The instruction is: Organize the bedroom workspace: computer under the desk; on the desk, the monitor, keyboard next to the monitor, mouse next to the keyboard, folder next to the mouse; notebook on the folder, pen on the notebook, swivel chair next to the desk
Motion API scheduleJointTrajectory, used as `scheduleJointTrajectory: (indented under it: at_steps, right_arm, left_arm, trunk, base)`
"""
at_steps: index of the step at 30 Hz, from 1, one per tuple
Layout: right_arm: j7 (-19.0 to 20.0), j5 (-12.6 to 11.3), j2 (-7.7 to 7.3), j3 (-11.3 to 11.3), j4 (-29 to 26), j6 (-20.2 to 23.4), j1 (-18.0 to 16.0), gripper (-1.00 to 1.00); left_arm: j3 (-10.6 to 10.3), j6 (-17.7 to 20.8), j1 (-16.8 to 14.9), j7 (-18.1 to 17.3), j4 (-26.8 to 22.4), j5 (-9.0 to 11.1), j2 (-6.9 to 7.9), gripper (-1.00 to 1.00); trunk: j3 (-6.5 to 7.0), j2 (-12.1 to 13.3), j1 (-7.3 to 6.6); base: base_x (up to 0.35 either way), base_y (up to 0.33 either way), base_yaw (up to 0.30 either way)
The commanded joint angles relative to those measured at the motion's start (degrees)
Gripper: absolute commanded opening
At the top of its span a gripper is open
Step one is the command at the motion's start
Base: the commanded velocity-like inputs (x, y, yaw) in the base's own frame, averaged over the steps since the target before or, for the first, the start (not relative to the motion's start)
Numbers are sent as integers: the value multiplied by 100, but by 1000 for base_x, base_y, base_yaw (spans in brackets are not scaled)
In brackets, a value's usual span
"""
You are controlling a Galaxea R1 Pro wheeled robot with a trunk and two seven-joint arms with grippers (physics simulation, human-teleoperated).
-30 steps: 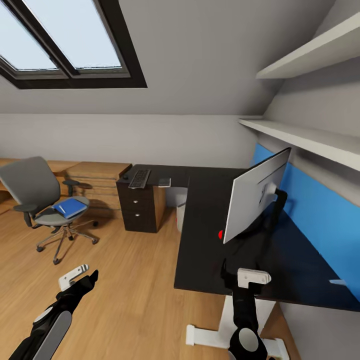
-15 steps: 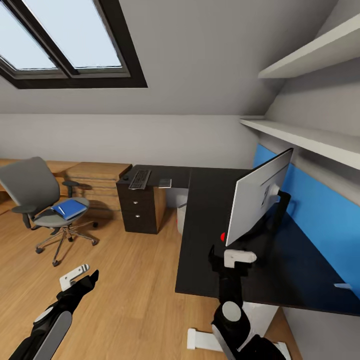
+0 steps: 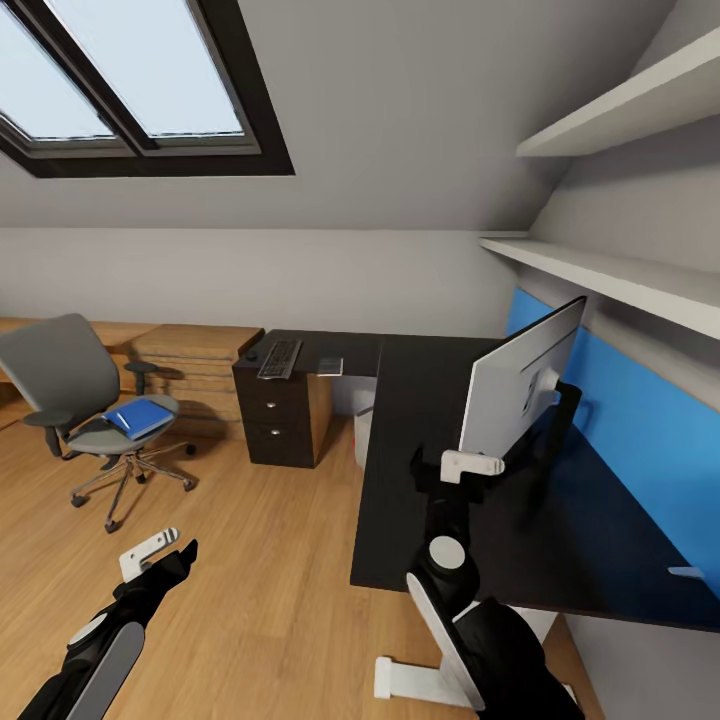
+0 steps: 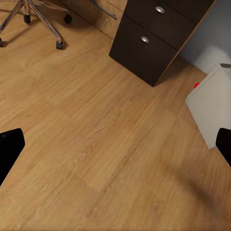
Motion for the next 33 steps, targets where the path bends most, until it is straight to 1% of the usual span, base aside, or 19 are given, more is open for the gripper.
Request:
scheduleJointTrajectory:
  at_steps: [1, 5, 6, 9, 11, 15, 16, 18, 19, 24, 30, 33]
  right_arm:
    - [-36, -41, -3, -16, 12, 31, -11, 100]
    - [-38, -162, -35, -86, 167, 10, -22, 100]
    - [-49, -224, -66, -104, 248, -1, -24, 100]
    - [-49, -309, -155, -120, 385, -18, -27, 100]
    - [-48, -333, -184, -127, 458, -53, -28, 100]
    - [-71, -357, -248, -156, 557, -335, -29, 100]
    - [-80, -362, -318, -162, 591, -617, -23, 100]
    - [-80, -363, -351, -162, 600, -718, -19, 100]
    - [-84, -363, -391, -167, 609, -825, -14, 100]
    - [-95, -355, -426, -170, 618, -888, -9, 100]
    - [-149, -356, -531, -171, 616, -914, -3, 100]
    - [-189, -357, -546, -171, 615, -916, -3, 100]
  left_arm:
    - [-12, 15, -3, 43, -10, 46, 4, 100]
    - [-15, 12, -3, 48, -9, 52, -1, 100]
    - [-16, 13, -3, 50, -8, 58, -4, 100]
    - [-18, 14, -3, 49, -8, 66, -7, 100]
    - [-28, 16, -3, 50, -8, 68, -8, 100]
    - [-78, 15, -3, 51, -8, 70, -9, 100]
    - [-138, 14, -3, 53, -3, 72, -10, 100]
    - [-161, 14, -3, 53, 10, 72, -10, 100]
    - [-185, 14, -3, 52, 41, 66, -10, 100]
    - [-202, 14, -3, 58, 58, 63, -10, 100]
    - [-204, 14, -3, 52, 62, 63, -10, 100]
    - [-205, 14, -3, 52, 62, 62, -10, 100]
  trunk:
    - [-7, -5, 0]
    - [-7, -5, 0]
    - [-7, -5, 0]
    - [-7, -5, 0]
    - [-7, -5, 0]
    - [-7, -5, 0]
    - [-7, -5, 0]
    - [-7, -5, 0]
    - [-7, -5, 0]
    - [-7, -5, 0]
    - [-7, -5, 0]
    - [-7, -5, 0]
  base:
    - [0, 0, 0]
    - [0, 0, 0]
    - [0, 0, 0]
    - [65, 0, 0]
    - [192, 0, 0]
    - [267, 0, 0]
    - [313, 0, 0]
    - [317, 0, 0]
    - [325, 0, 0]
    - [234, 0, 0]
    - [45, 0, 0]
    - [8, 0, 0]
